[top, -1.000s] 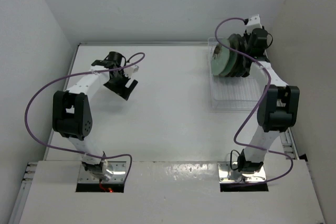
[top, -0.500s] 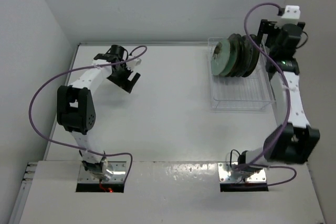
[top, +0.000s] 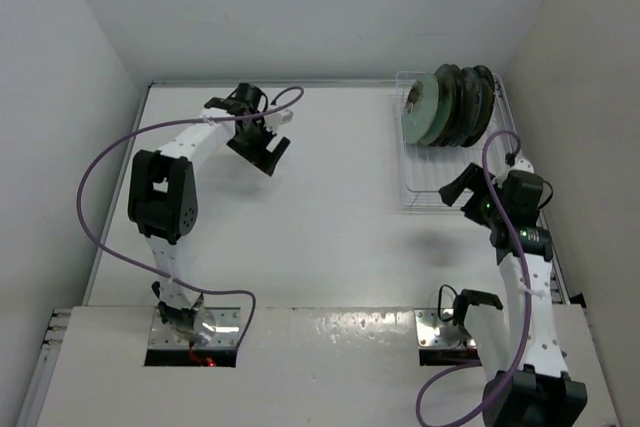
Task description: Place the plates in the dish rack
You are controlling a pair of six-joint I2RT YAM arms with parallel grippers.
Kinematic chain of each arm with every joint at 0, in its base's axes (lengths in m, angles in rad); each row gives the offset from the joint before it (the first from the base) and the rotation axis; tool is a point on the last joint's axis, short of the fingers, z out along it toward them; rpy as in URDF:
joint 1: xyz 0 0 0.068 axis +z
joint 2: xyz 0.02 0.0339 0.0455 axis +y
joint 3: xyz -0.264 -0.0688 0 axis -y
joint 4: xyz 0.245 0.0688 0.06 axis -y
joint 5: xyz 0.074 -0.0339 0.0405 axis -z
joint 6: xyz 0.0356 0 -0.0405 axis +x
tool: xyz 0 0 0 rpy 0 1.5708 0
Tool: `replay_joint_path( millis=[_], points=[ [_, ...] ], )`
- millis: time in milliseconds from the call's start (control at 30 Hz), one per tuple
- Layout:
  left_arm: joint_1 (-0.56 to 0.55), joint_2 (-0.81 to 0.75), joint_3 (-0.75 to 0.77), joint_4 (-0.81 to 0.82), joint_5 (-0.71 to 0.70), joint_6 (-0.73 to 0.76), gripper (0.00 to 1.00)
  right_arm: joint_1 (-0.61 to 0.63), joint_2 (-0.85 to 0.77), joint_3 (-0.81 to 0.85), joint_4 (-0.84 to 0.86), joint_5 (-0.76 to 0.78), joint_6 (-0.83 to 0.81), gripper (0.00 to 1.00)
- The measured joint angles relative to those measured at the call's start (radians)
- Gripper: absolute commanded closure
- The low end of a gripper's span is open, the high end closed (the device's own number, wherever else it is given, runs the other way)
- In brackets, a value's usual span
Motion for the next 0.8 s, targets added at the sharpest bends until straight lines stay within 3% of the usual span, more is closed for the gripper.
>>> replay_joint_path(
  millis=[100,367,800],
  points=[
    [-0.025,0.016,0.0,0.001,0.016,-0.015,0.0,0.0,-0.046,-0.007,-0.178,0.024,0.038,0.01],
    [-0.097,0.019,-0.005,0.016,0.035,-0.03,0.0,0.0,-0.065,-0.007,-0.435,0.109,0.083,0.01],
    [-0.117,0.069,0.007,0.023,0.051,-0.062,0.0,0.0,-0.116,0.028,-0.494,0.213,0.16,0.01]
  ],
)
